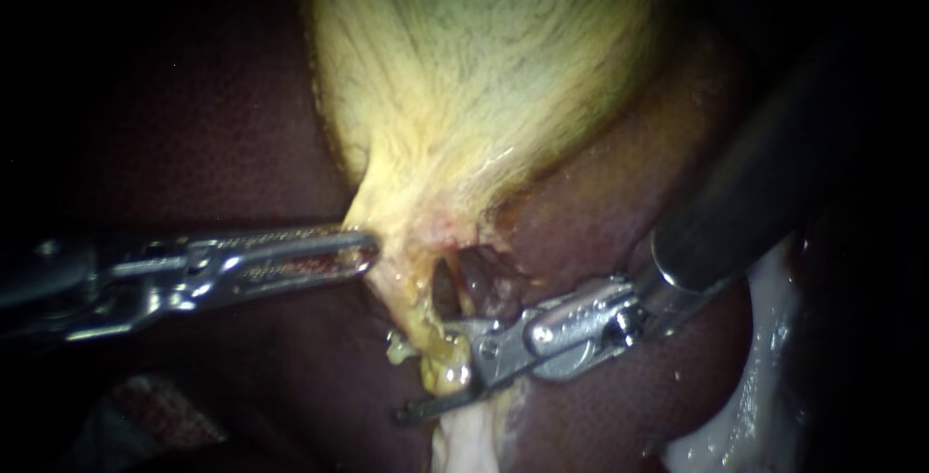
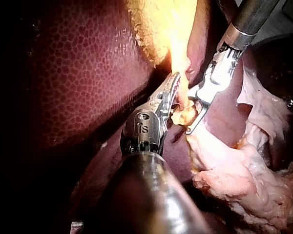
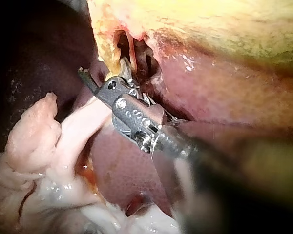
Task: Going back first clip left tube
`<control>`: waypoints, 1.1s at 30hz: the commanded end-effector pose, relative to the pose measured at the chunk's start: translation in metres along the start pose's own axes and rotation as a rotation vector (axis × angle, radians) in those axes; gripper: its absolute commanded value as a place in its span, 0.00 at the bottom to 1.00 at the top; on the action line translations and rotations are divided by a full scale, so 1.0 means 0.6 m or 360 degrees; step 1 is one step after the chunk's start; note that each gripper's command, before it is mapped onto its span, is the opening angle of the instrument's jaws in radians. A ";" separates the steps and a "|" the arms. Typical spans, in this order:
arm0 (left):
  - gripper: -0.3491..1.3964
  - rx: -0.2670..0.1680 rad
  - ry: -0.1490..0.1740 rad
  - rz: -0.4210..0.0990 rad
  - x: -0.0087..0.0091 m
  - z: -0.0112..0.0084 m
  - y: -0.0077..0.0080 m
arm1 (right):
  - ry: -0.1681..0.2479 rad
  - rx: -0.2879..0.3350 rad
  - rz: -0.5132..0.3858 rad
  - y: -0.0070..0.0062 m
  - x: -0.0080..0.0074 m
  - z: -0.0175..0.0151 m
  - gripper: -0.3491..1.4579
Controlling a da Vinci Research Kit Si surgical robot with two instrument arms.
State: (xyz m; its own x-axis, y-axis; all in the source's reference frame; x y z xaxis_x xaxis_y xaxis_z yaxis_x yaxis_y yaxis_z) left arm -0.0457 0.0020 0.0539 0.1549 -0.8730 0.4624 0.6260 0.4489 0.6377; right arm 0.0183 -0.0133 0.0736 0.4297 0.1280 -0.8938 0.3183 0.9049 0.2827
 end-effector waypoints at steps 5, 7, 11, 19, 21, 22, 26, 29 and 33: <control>0.13 0.0000 0.0000 0.0000 0.0000 0.0000 0.0000 | -0.0002 0.0001 -0.0064 -0.0001 0.0000 -0.0001 0.52; 0.13 0.0001 0.0000 0.0001 0.0001 -0.0001 0.0001 | -0.0002 0.0002 -0.0073 -0.0002 -0.0001 -0.0005 0.52; 0.13 0.0002 0.0001 0.0001 0.0001 -0.0003 0.0002 | 0.0001 0.0006 -0.0071 -0.0003 -0.0002 -0.0019 0.52; 0.13 0.0004 0.0001 0.0002 0.0002 -0.0003 0.0006 | -0.0004 -0.0037 -0.0070 -0.0010 -0.0003 -0.0074 0.52; 0.14 0.0004 0.0001 0.0003 0.0003 -0.0002 0.0007 | -0.0005 -0.0050 -0.0067 -0.0012 -0.0002 -0.0092 0.53; 0.14 0.0004 0.0001 0.0003 0.0004 -0.0002 0.0008 | -0.0007 -0.0065 -0.0064 -0.0013 -0.0001 -0.0104 0.53; 0.14 0.0005 0.0002 0.0004 0.0005 -0.0001 0.0012 | -0.0025 -0.0153 -0.0037 -0.0015 0.0003 -0.0146 0.53; 0.14 0.0006 0.0002 0.0004 0.0005 -0.0001 0.0014 | -0.0029 -0.0181 0.0003 -0.0018 0.0006 -0.0182 0.53; 0.14 0.0005 0.0001 0.0005 0.0006 0.0001 0.0014 | -0.0040 -0.0208 -0.0033 -0.0018 0.0014 -0.0230 0.53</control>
State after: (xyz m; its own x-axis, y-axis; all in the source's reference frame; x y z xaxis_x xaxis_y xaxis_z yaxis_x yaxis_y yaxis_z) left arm -0.0451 0.0021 0.0547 0.1574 -0.8719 0.4638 0.6231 0.4520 0.6383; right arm 0.0062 -0.0082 0.0673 0.4460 0.0987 -0.8896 0.2111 0.9543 0.2117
